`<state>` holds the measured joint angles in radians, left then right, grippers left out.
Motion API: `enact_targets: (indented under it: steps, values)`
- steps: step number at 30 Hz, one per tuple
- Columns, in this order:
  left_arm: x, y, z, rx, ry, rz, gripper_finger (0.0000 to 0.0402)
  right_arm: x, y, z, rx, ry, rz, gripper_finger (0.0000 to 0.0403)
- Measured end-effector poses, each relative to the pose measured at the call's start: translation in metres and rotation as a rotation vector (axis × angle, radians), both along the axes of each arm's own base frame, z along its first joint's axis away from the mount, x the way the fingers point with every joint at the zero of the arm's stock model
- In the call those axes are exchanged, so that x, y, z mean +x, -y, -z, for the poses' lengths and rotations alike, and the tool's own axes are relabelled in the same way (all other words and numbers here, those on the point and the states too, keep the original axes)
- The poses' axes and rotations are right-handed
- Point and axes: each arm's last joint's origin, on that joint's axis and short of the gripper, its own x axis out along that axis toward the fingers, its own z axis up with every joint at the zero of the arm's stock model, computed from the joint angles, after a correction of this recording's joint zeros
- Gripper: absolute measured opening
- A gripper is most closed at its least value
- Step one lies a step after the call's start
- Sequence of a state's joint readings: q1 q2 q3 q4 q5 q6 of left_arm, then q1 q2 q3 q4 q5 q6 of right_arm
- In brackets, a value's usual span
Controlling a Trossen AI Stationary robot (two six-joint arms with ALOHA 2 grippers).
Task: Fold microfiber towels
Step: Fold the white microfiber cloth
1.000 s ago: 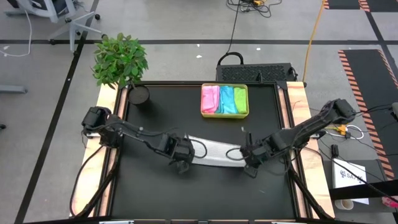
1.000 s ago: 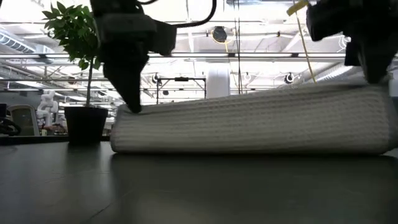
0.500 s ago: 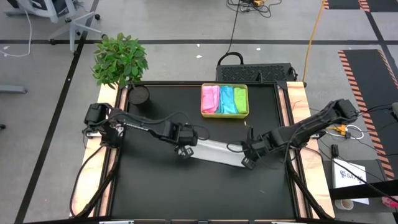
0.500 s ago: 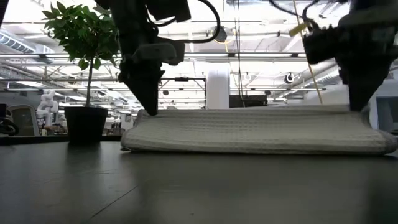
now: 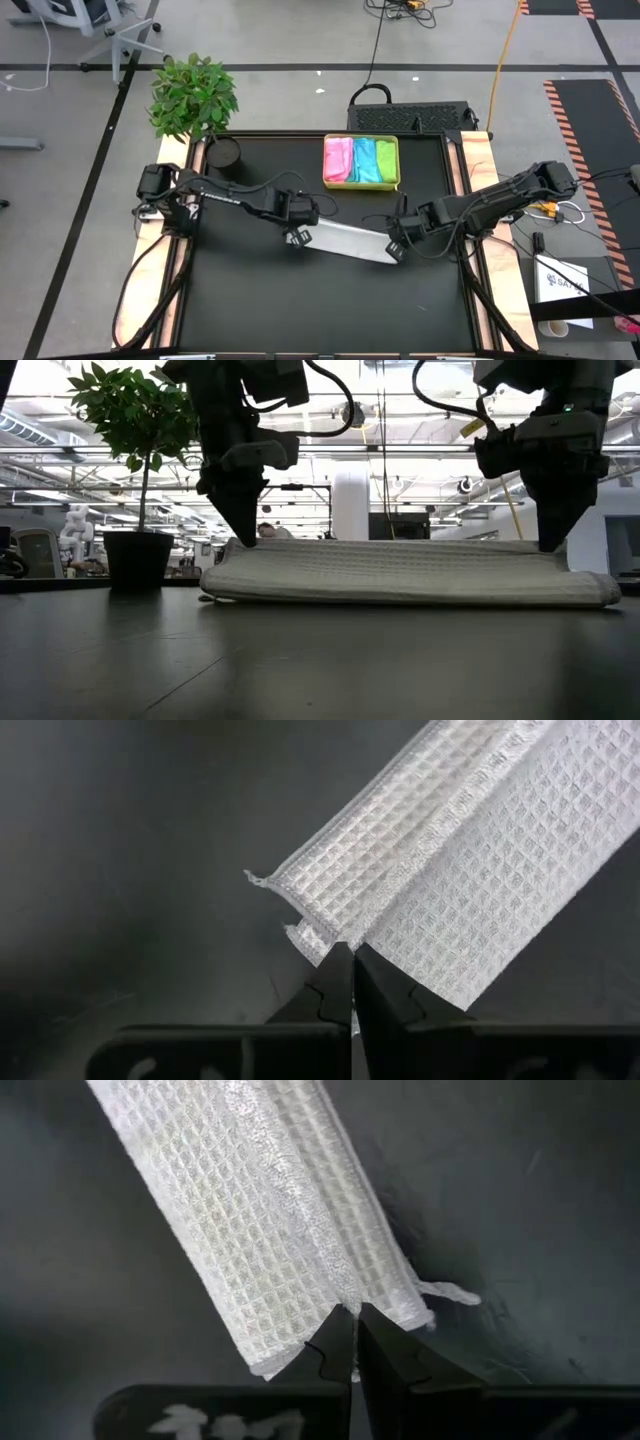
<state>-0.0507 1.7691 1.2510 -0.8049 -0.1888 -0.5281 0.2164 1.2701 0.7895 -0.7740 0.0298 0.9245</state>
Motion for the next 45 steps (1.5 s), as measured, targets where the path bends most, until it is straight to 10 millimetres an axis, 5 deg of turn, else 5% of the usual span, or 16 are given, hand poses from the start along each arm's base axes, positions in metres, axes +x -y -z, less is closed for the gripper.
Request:
enact_targets:
  steps: [16,33,45]
  values:
    - [-0.006,-0.004,0.018,0.005,-0.012,0.015,0.0004,-0.001,0.002,0.0,-0.005,-0.018,0.016,0.0]
    - [-0.003,-0.023,0.02,0.078,0.026,0.032,0.0144,-0.007,0.005,0.002,-0.062,-0.068,0.042,0.0042]
    - [-0.001,-0.024,0.02,0.081,0.045,0.038,0.0154,-0.014,0.006,0.003,-0.068,-0.141,0.083,0.0079]
